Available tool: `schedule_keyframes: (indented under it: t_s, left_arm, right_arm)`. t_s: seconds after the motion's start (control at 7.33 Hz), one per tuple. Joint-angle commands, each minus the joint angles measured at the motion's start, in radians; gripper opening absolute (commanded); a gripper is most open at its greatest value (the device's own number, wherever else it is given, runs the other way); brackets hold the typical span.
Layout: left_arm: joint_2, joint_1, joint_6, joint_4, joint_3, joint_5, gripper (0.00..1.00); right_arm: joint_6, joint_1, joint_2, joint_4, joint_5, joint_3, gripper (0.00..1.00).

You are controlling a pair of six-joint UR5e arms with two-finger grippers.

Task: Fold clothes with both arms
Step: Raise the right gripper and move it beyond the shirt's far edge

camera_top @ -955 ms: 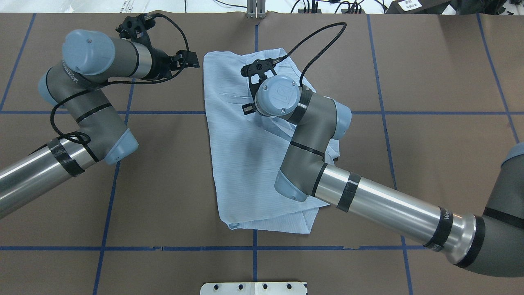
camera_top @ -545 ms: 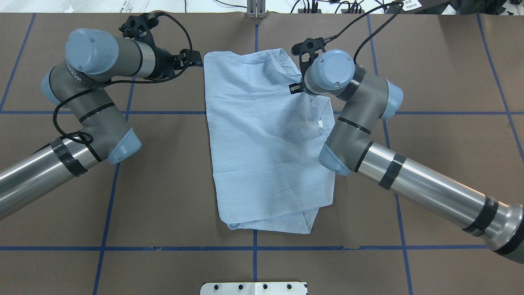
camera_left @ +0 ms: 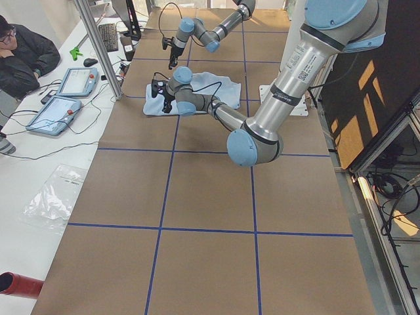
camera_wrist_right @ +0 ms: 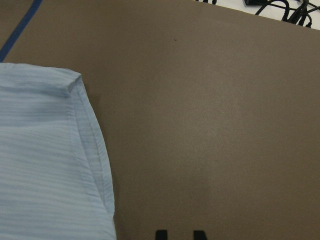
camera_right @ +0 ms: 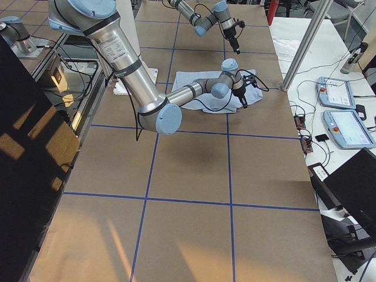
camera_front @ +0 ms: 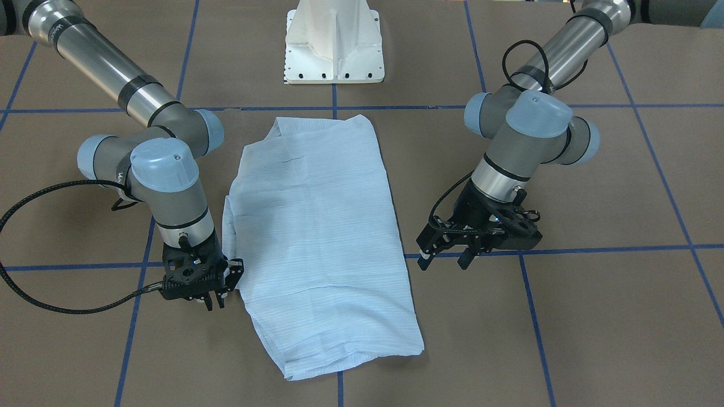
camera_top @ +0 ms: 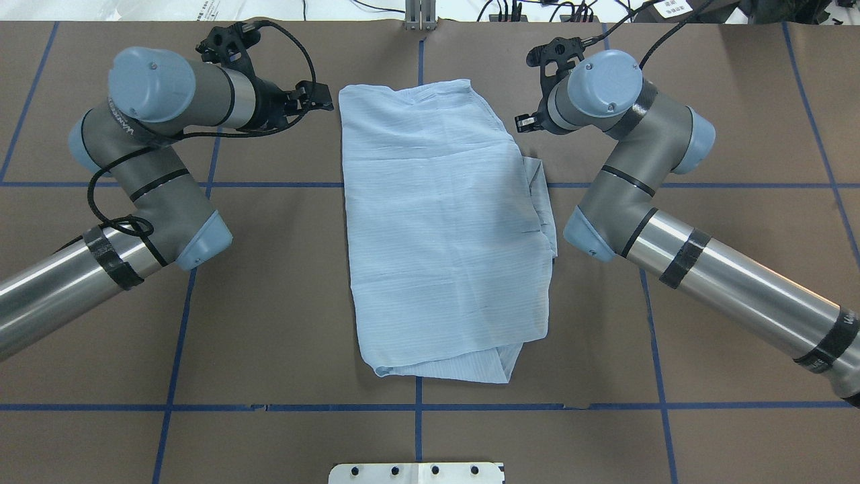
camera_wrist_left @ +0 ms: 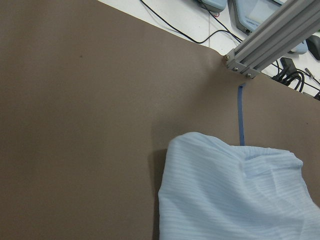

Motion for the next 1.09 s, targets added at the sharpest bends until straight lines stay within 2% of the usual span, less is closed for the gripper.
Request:
schedule_keyframes:
  t_s: [0.0,0.27,0.41,0.68,0.82,0.95]
  left_arm:
    - [0.000,0.000,0.000,0.001,-0.001,0.000,0.99]
    - [0.012,0.009,-0.004,0.042,-0.072,-0.008,0.99]
    - [0.038,0.029,-0.055,0.118,-0.142,-0.016,0.99]
    - [0.122,0.136,-0.192,0.185,-0.321,-0.008,0.99]
    - [0.156,0.203,-0.280,0.197,-0.380,0.007,0.98]
    - [0.167,0.310,-0.355,0.250,-0.427,0.088,0.96]
  right_arm:
    - [0.001,-0.009,0.004,0.047,-0.001,0.001,1.00]
    - [0.043,-0.021,0.005,0.061,0.020,0.047,1.00]
    - [0.065,-0.021,-0.008,0.058,0.095,0.090,1.00]
    - [0.158,-0.035,-0.054,0.034,0.143,0.194,1.00]
    - [0.200,-0.050,-0.106,-0.007,0.157,0.280,1.00]
    - [0.244,-0.069,-0.143,-0.102,0.169,0.381,1.00]
